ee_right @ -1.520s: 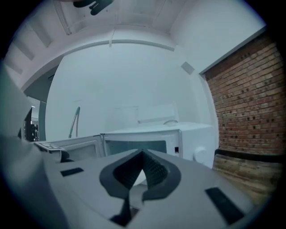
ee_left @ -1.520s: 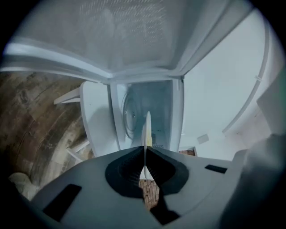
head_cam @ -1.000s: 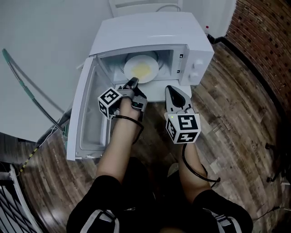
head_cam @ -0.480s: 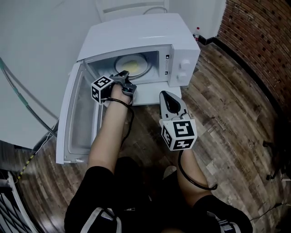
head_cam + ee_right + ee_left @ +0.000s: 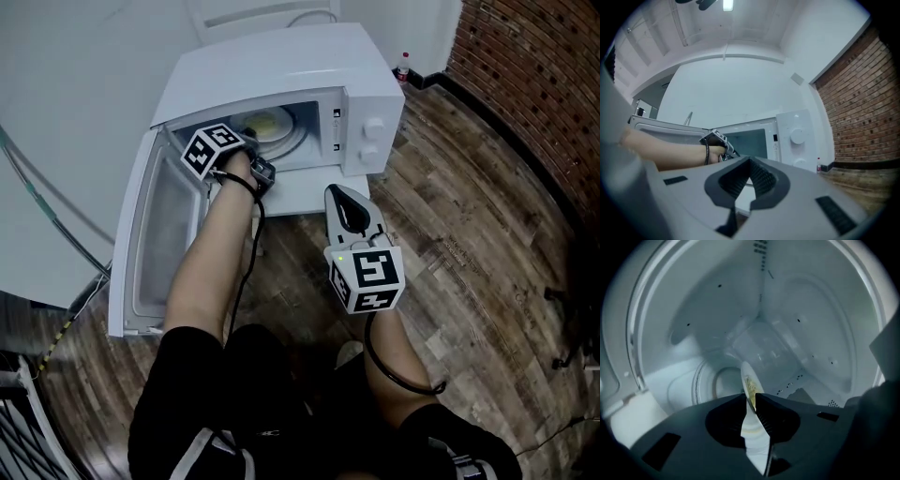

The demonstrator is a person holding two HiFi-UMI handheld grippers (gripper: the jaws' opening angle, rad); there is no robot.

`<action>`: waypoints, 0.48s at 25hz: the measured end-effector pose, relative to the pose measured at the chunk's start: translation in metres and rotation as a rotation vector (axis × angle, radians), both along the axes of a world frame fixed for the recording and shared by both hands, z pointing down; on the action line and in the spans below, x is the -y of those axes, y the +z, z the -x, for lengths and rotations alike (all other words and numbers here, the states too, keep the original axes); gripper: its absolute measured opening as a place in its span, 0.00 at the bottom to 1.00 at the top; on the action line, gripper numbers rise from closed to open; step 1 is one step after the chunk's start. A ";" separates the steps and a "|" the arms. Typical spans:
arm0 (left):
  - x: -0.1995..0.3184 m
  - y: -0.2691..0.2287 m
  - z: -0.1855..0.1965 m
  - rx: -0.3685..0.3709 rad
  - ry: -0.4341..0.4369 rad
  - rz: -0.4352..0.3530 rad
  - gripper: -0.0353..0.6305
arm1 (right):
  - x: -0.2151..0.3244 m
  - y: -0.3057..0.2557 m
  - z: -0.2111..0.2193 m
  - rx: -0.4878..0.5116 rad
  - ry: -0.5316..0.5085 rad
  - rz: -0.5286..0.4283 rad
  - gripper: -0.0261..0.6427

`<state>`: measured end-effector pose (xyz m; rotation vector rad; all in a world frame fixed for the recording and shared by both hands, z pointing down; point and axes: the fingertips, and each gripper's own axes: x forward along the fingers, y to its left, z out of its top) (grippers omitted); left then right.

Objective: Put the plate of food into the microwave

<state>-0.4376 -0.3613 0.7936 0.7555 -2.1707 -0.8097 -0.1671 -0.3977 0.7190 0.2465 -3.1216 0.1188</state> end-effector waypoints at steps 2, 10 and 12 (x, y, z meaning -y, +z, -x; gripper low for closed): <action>-0.001 -0.001 0.004 0.082 0.033 0.144 0.13 | 0.002 -0.001 0.000 0.004 0.002 0.005 0.05; -0.003 0.007 0.007 0.295 0.115 0.440 0.22 | 0.001 -0.002 -0.001 0.013 -0.003 0.014 0.05; -0.001 0.007 0.007 0.308 0.121 0.469 0.24 | 0.002 -0.002 0.000 0.014 -0.002 0.019 0.05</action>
